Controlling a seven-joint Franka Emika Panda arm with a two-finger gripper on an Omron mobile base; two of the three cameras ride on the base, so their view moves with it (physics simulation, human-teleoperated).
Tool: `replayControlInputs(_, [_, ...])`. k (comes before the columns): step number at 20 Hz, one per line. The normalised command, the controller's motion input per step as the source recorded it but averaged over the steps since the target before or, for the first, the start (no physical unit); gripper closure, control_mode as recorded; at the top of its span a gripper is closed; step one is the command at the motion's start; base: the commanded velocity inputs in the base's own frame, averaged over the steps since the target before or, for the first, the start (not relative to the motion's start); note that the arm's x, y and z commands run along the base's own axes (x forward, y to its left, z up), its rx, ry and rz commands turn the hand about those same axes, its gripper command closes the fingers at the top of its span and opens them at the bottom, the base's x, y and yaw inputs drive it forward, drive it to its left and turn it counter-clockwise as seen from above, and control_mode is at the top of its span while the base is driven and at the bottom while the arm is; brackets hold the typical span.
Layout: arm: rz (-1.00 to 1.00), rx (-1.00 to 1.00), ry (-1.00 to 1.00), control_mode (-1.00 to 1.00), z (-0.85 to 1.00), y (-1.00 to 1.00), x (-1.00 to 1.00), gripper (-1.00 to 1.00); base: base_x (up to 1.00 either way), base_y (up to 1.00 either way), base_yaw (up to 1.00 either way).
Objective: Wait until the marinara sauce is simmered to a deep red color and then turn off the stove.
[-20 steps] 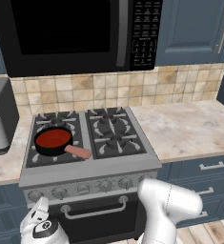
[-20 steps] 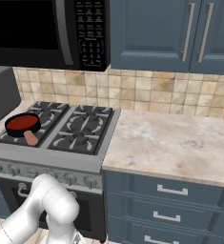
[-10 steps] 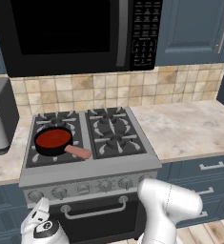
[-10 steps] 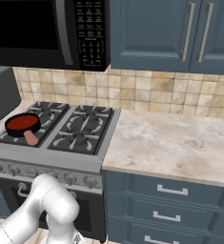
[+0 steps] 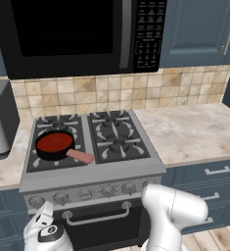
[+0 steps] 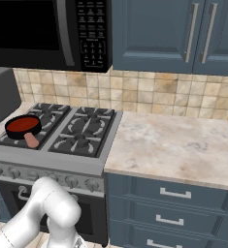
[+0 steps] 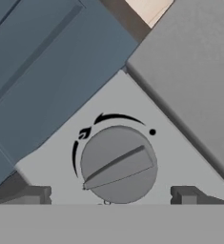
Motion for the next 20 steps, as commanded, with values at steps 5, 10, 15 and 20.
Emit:
replayControlInputs(5, [0.0,0.0,0.0,-1.0,0.0,0.0,0.13,-1.0,0.0,0.0,0.0])
replayControlInputs(10, [0.0,0.0,0.0,-1.0,0.0,0.0,0.08,-1.0,0.0,0.0,0.0])
replayControlInputs(15, [0.0,0.0,0.0,-1.0,0.0,0.0,0.03,-1.0,0.0,0.0,0.0])
replayControlInputs(20, [0.0,0.0,0.0,-1.0,0.0,0.0,0.05,-1.0,0.0,0.0,0.0])
